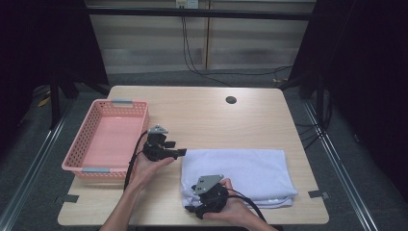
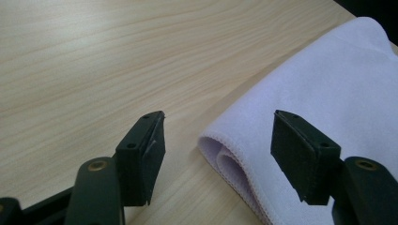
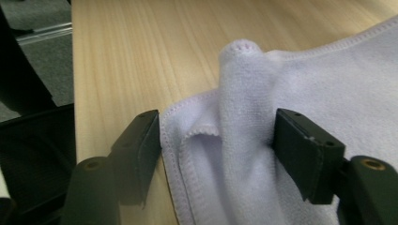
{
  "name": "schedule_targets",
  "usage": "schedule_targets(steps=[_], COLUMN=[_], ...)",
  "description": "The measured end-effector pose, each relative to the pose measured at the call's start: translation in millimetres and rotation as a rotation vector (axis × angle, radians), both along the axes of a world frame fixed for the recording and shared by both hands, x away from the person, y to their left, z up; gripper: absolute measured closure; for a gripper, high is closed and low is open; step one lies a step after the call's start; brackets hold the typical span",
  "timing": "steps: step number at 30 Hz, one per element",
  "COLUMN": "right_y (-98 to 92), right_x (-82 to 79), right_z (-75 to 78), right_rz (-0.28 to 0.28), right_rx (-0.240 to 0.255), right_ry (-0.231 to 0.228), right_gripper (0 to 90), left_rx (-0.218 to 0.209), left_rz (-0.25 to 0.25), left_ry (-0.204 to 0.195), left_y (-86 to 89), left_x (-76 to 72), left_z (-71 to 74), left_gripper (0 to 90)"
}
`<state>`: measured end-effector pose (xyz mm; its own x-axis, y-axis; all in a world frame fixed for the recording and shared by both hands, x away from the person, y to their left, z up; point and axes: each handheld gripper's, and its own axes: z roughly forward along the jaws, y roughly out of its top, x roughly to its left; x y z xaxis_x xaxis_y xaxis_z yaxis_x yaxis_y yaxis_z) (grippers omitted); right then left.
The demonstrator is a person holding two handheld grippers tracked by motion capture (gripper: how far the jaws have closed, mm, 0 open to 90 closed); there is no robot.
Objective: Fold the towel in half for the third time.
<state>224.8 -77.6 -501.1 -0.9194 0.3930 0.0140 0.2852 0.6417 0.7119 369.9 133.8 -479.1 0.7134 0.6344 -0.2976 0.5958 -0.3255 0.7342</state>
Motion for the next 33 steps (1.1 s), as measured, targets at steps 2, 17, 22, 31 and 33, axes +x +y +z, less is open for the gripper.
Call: schedule_targets(steps=[2,17,22,31,33], right_y=[-0.1,-13.6,-14.3,-18.6,-20.5], right_x=[0.2,16.4,16.4,19.8,20.6], right_z=[1.0,4.3,4.6,11.1,16.4], right_rz=[-0.028,-0.096,-0.091,-0.098,-0.105], right_rx=[-0.013,0.06,0.059,0.086,0.103], right_ry=[-0.024,0.096,0.097,0.125,0.121], right_gripper=[48.7,75.5,75.6,76.9,77.1], left_rx=[0.006,0.052,0.065,-0.006,-0.063], left_rz=[0.004,-0.073,-0.111,-0.126,-0.109], left_ry=[-0.001,0.037,0.019,0.07,0.082], left_y=[-0.9,-15.0,-21.1,-25.8,-22.4], left_x=[1.4,9.7,7.1,3.8,6.1], left_z=[-1.7,-22.7,-24.1,-25.9,-21.5], left_gripper=[35.6,35.4,42.4,79.6,80.1])
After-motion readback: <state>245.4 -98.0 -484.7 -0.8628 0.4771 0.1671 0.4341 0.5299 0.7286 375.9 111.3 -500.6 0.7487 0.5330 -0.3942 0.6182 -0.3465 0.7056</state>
